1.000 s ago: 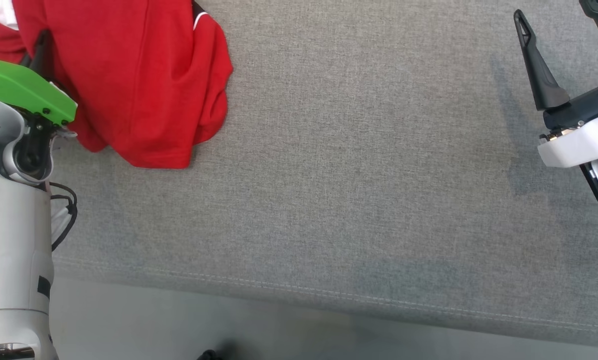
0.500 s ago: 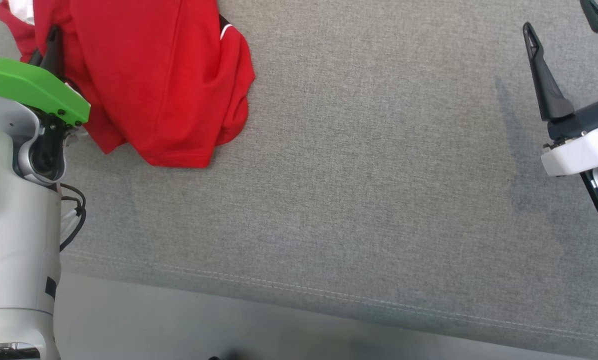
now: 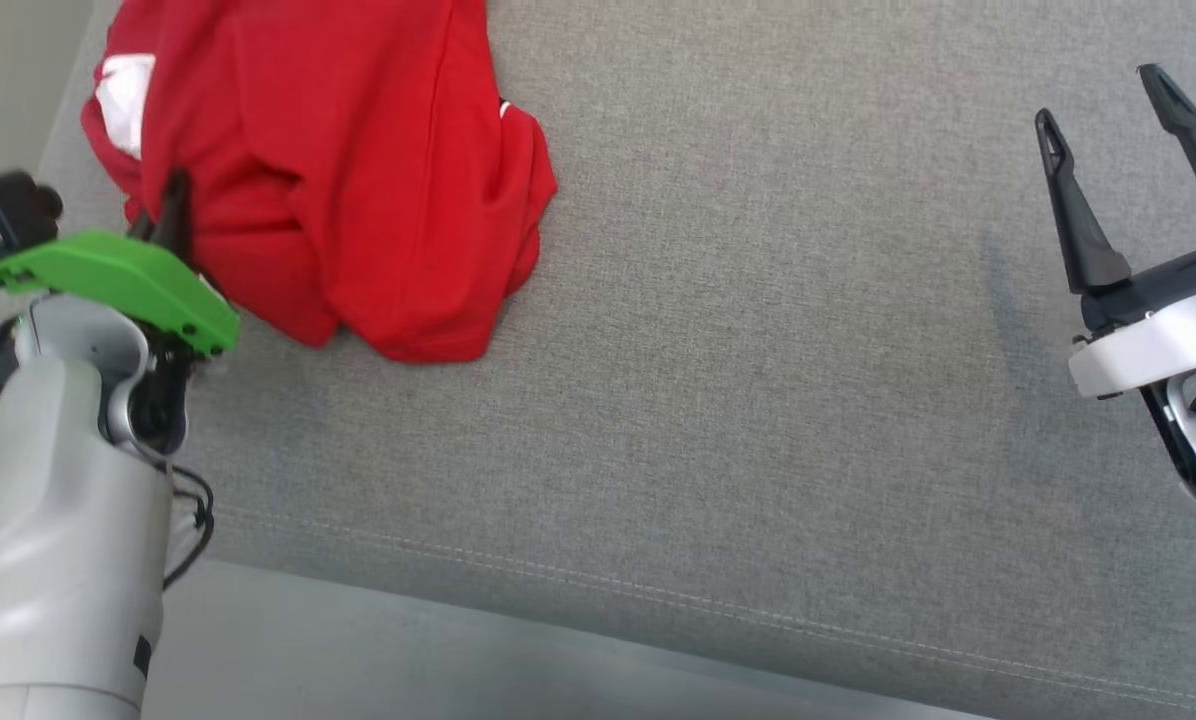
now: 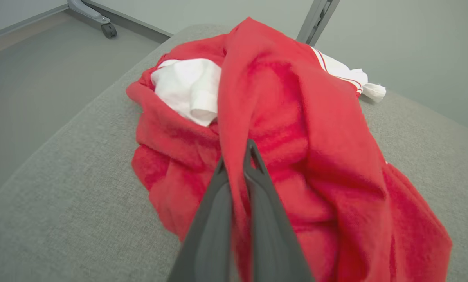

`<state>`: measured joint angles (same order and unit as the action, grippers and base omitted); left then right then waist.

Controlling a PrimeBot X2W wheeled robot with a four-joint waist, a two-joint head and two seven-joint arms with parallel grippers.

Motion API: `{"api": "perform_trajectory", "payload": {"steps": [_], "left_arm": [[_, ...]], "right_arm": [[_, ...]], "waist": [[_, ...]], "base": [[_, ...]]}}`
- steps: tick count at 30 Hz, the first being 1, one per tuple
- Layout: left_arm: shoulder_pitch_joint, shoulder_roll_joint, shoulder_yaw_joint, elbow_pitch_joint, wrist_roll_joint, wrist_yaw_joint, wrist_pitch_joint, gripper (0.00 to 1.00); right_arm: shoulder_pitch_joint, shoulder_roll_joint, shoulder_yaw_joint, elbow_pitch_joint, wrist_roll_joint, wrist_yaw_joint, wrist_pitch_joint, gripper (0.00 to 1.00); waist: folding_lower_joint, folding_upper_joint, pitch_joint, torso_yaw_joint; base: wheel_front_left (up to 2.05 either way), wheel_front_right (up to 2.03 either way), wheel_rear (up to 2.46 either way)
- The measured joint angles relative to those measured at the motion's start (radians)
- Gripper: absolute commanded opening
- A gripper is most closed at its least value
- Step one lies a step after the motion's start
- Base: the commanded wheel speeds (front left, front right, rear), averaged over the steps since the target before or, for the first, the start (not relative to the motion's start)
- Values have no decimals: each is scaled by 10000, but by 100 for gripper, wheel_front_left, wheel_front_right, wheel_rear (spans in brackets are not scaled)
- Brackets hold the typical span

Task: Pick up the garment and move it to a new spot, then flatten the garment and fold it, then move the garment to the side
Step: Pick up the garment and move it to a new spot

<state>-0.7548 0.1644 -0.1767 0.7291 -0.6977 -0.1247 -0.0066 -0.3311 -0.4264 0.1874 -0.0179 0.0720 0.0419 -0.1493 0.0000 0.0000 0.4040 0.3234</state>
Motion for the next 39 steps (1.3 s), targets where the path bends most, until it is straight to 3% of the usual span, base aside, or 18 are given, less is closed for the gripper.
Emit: {"api": "perform_trajectory", "payload": {"steps": [14, 17, 20, 23, 25, 37, 39], "left_arm": [[1116, -263, -309, 272, -295, 0, -451, 0], [1252, -259, -334, 305, -297, 0, -510, 27], [1298, -261, -337, 320, -299, 0, -598, 47], [1324, -245, -393, 324, -299, 0, -671, 85], [1363, -236, -441, 322, -297, 0, -756, 100], [1625, -142, -763, 387, -142, -2, -882, 100], [1642, -138, -823, 393, -142, 0, -882, 38]], "right_arm": [[490, 128, 44, 82, 274, -6, -98, 100], [553, 144, 33, 40, 316, -6, -98, 100], [565, 144, 17, 23, 349, -10, -98, 100], [579, 146, -10, -15, 355, -13, -98, 100], [600, 148, -42, -31, 366, -102, -98, 100], [744, 182, -82, -90, 435, -174, -167, 100], [745, 199, -77, -86, 437, -174, -174, 100]], "waist": [[0, 0, -790, 144], [0, 0, -858, 114], [0, 0, -888, 83], [0, 0, -905, 44], [0, 0, -920, 17], [0, 0, -963, -77], [0, 0, -1002, -98]], "base": [[0, 0, 0], [0, 0, 0], [0, 0, 0], [0, 0, 0], [0, 0, 0], [0, 0, 0], [0, 0, 0]]}}
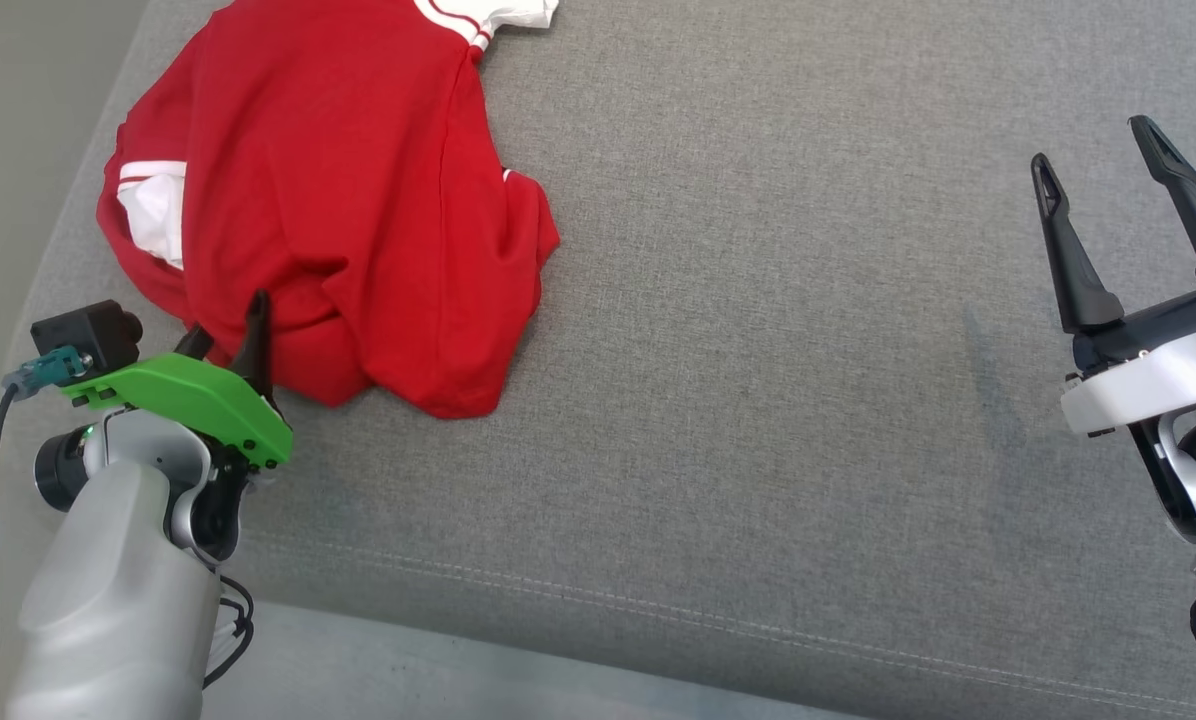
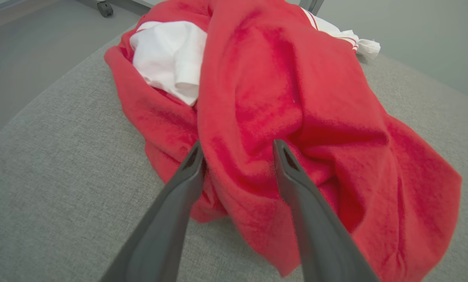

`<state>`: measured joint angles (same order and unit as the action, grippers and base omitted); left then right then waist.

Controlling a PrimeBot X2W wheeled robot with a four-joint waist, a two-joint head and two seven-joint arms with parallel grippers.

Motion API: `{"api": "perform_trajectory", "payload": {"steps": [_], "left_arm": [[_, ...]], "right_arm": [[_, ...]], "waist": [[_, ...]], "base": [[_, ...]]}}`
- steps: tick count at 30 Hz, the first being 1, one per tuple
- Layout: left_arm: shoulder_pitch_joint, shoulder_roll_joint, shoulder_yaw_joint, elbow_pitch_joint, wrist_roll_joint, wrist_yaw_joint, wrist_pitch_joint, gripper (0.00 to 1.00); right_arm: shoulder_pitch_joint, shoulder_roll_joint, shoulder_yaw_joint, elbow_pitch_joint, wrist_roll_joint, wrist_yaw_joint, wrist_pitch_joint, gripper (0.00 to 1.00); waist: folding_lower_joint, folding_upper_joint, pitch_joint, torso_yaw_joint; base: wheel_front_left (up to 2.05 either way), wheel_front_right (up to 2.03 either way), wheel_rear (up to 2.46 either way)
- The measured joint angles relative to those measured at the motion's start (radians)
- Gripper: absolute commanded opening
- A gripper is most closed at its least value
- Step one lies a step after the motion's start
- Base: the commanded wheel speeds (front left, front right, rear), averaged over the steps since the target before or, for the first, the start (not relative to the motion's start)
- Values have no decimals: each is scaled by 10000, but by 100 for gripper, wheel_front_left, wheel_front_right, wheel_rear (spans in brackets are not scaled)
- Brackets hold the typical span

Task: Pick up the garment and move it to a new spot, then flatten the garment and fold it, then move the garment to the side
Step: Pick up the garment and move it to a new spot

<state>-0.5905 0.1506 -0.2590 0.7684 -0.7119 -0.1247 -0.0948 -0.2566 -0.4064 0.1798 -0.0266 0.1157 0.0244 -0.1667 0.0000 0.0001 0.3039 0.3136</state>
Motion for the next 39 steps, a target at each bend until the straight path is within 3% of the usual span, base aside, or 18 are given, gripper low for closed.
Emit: {"api": "perform_trajectory", "payload": {"steps": [1, 2, 12, 23, 39], "left_arm": [[18, 0, -19, 0, 0, -2, 0, 2], [29, 0, -33, 0, 0, -2, 0, 0], [36, -54, -462, -577, 0, 0, -130, 0], [189, -738, -1607, -1668, 59, 0, -111, 0], [601, -838, -2138, -2313, 59, 0, 150, 0]], "right_arm": [[0, 8, 4, 0, 2, 2, -2, 100], [1, 17, 12, 2, 4, 2, -2, 100], [6, 314, 136, 159, 79, -15, -267, 100], [218, 711, 391, 460, 173, -86, -453, 100], [506, 1057, 596, 775, 267, -88, -619, 100]], "waist": [[0, 0, -20, -14], [0, 0, -39, -30], [0, 0, -321, -319], [0, 0, -737, -955], [0, 0, -1248, -2610]], "base": [[0, 0, 0], [0, 0, 0], [0, 0, 0], [0, 0, 0], [0, 0, 0]]}}
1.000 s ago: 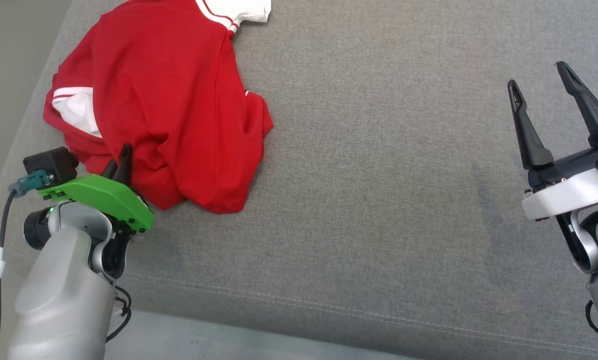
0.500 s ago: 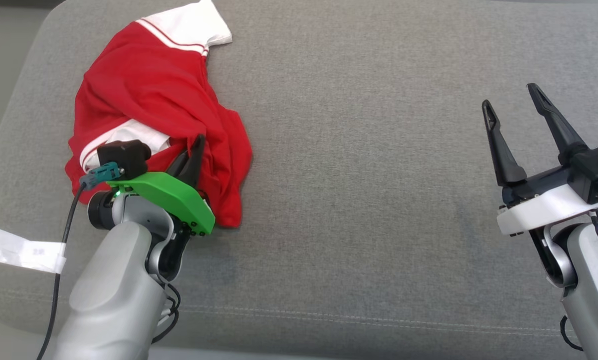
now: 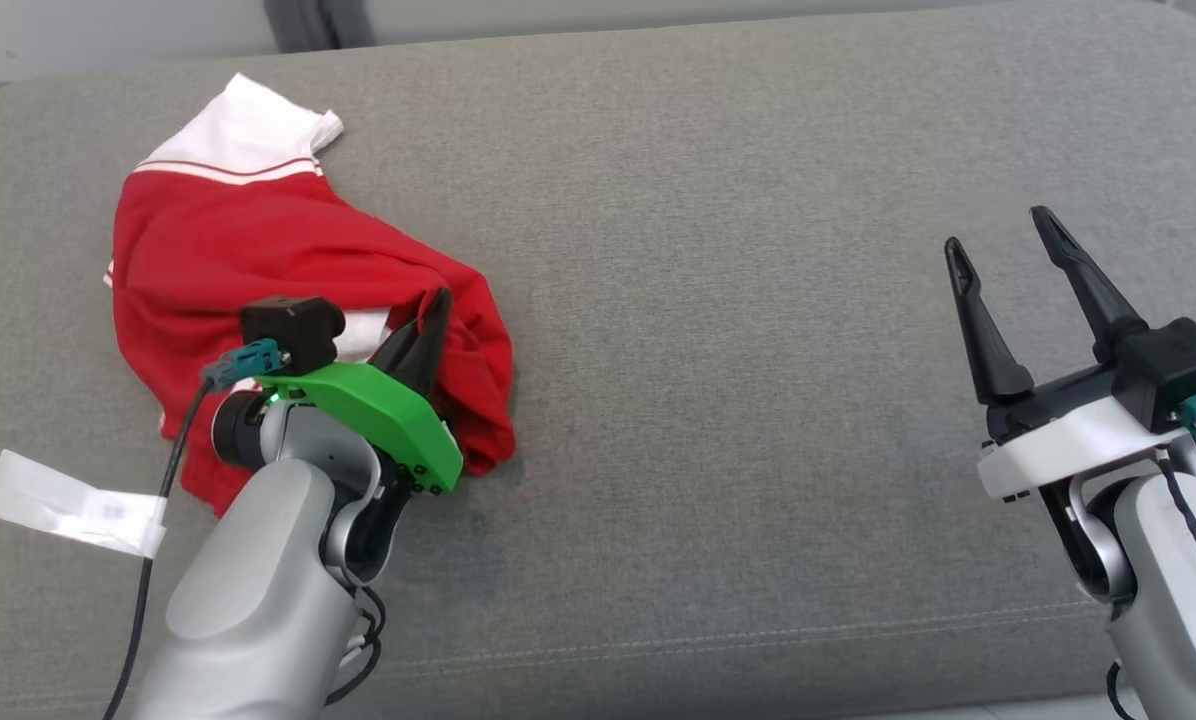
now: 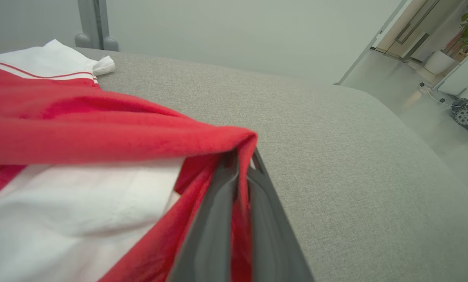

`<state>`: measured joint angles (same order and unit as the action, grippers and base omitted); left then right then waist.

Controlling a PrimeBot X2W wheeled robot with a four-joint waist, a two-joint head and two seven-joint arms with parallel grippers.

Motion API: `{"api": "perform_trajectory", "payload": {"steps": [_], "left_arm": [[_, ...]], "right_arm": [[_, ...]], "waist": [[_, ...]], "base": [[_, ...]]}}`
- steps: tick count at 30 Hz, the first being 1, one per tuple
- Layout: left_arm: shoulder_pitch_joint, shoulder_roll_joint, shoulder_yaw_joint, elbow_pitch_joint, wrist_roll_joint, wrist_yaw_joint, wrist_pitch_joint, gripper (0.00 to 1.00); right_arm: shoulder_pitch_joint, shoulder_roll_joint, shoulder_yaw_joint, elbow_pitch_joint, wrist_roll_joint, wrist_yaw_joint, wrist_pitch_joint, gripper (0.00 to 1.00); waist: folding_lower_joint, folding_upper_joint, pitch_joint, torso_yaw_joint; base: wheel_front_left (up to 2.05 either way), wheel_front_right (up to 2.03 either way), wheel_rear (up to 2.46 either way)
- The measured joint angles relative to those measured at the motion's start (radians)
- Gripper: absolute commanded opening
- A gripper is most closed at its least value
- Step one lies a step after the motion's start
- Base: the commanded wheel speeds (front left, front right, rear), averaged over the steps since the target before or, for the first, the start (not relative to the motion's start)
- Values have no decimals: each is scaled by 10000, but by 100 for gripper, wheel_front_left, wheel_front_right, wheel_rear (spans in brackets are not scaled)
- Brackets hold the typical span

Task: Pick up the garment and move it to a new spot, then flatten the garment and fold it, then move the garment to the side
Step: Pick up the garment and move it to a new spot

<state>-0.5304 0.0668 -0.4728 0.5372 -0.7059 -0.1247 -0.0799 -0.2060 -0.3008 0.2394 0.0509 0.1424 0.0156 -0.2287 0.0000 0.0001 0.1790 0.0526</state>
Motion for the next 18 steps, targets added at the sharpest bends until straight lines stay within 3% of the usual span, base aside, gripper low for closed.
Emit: {"api": "perform_trajectory", "payload": {"steps": [8, 13, 18], "left_arm": [[-14, -150, -157, -477, 10, 31, 146, 0], [-27, -134, 186, -617, 10, 305, 127, 0], [-111, 320, 888, -802, -17, 614, -40, 0]], "right_arm": [[317, -29, -153, 92, 15, -84, -84, 100], [343, 6, -211, 88, 113, -123, -86, 100], [503, -54, -322, 90, 173, -167, -98, 100]], "waist": [[-1, 0, -252, -518], [-1, 0, -283, -498], [-1, 0, -317, -276]], "base": [[0, 0, 0], [0, 0, 0], [0, 0, 0]]}}
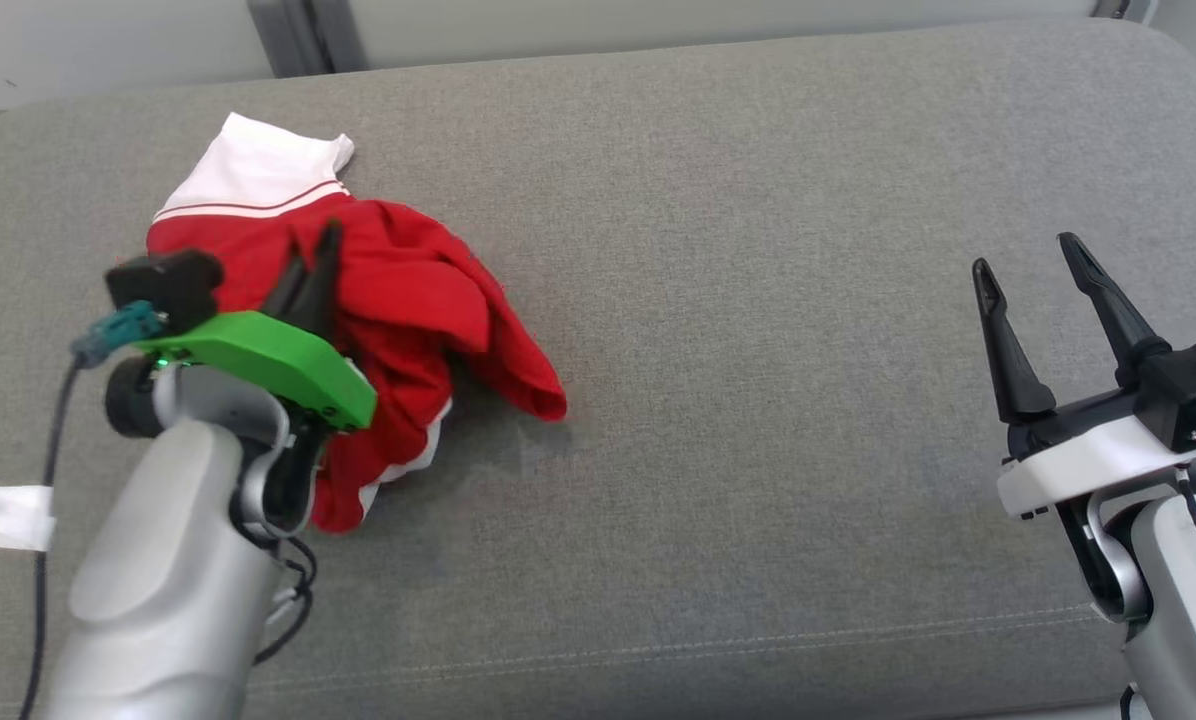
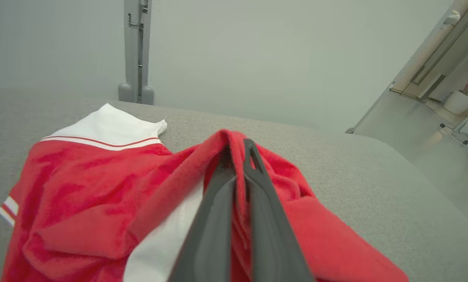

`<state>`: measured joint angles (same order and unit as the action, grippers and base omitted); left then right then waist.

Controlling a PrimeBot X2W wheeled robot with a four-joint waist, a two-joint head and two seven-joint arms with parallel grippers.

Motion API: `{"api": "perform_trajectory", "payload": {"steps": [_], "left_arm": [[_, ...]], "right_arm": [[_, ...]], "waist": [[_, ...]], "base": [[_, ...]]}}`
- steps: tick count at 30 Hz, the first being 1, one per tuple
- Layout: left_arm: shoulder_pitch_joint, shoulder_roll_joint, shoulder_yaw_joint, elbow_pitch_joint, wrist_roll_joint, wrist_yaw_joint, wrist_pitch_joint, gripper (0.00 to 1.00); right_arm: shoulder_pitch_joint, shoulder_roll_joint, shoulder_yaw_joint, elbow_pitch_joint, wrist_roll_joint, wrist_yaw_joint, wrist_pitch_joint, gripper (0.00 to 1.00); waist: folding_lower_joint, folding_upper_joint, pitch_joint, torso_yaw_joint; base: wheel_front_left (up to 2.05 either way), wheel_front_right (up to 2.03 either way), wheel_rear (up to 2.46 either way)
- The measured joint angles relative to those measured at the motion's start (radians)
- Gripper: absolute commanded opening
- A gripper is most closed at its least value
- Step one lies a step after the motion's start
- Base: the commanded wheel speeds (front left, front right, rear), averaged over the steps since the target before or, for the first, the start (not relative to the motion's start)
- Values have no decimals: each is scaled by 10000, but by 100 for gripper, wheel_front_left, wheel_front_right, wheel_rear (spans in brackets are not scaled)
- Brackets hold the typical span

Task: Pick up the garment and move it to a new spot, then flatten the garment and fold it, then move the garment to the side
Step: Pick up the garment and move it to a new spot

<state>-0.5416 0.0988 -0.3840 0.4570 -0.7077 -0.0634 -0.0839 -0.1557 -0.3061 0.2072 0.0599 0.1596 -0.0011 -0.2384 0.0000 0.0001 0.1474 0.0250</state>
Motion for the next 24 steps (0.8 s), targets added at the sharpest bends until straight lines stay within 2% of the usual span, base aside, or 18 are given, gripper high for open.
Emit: {"api": "perform_trajectory", "payload": {"steps": [7, 9, 16, 24], "left_arm": [[-170, 1329, 1388, -59, -50, 851, -270, 0], [-129, 1538, 1592, 2, -123, 999, -224, 0], [175, 1810, 1889, 199, -205, 1108, -142, 0], [327, 2679, 2568, 523, -261, 1375, -144, 0]], "right_arm": [[3, 73, 115, -65, 0, 8, -75, 100], [5, 121, 182, -90, 0, 8, -75, 100], [4, 146, 205, -113, 0, 8, -77, 100], [4, 142, 295, -188, -6, 21, -79, 100]], "waist": [[0, 0, -39, 306], [0, 0, -3, 326], [0, 0, 209, 360], [0, -1, 407, 334]], "base": [[0, 0, 0], [0, 0, 0], [0, 0, 0], [0, 0, 0]]}}
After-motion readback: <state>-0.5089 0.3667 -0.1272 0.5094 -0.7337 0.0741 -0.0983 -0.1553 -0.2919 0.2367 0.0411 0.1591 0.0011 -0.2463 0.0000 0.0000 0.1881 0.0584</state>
